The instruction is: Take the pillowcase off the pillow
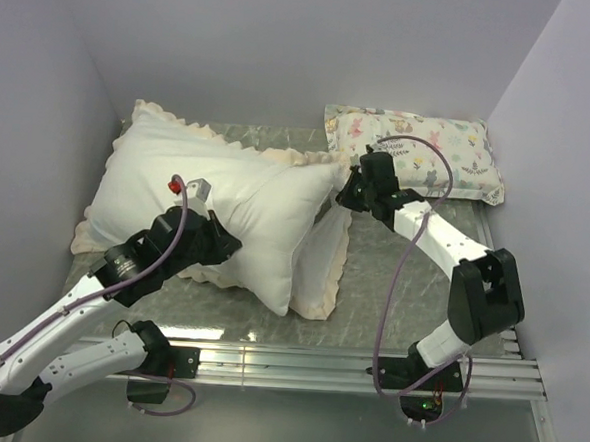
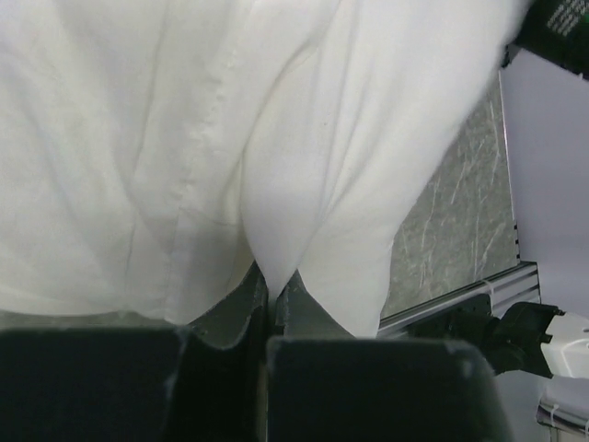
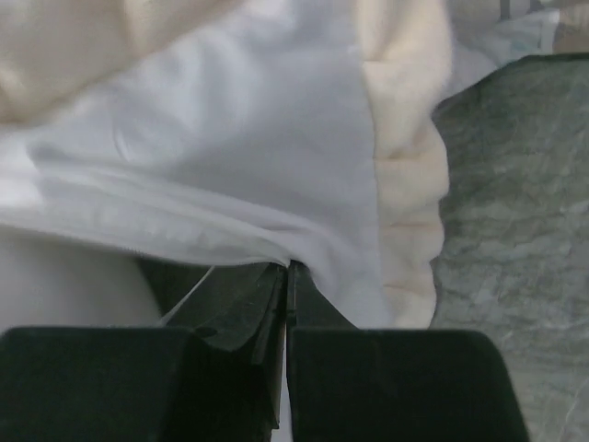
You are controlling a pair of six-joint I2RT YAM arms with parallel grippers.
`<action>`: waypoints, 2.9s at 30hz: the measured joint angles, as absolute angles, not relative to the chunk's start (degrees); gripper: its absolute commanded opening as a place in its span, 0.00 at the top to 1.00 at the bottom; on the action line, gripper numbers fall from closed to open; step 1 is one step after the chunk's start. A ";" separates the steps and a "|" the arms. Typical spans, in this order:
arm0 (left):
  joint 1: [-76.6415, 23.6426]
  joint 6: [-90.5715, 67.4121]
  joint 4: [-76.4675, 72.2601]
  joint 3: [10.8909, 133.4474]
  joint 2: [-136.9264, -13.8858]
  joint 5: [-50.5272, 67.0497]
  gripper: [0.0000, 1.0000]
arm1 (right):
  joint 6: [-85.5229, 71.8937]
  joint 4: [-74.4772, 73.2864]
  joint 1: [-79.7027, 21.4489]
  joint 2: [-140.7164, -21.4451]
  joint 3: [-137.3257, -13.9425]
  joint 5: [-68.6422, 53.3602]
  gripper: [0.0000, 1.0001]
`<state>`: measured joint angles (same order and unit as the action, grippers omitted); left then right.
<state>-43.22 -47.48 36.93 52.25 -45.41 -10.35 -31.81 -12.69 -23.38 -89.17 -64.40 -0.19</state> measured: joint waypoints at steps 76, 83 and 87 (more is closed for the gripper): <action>-56.01 -46.33 26.48 77.47 -79.33 -12.01 0.34 | -28.86 -16.69 -39.51 -50.06 -39.33 13.93 1.00; -55.68 -47.51 36.84 76.34 -59.24 -24.84 0.23 | -28.64 -19.44 -39.51 -50.74 -41.08 14.31 1.00; -50.63 -47.24 40.05 71.64 -60.40 -28.01 0.22 | -28.60 -20.73 -39.51 -52.05 -43.33 14.33 1.00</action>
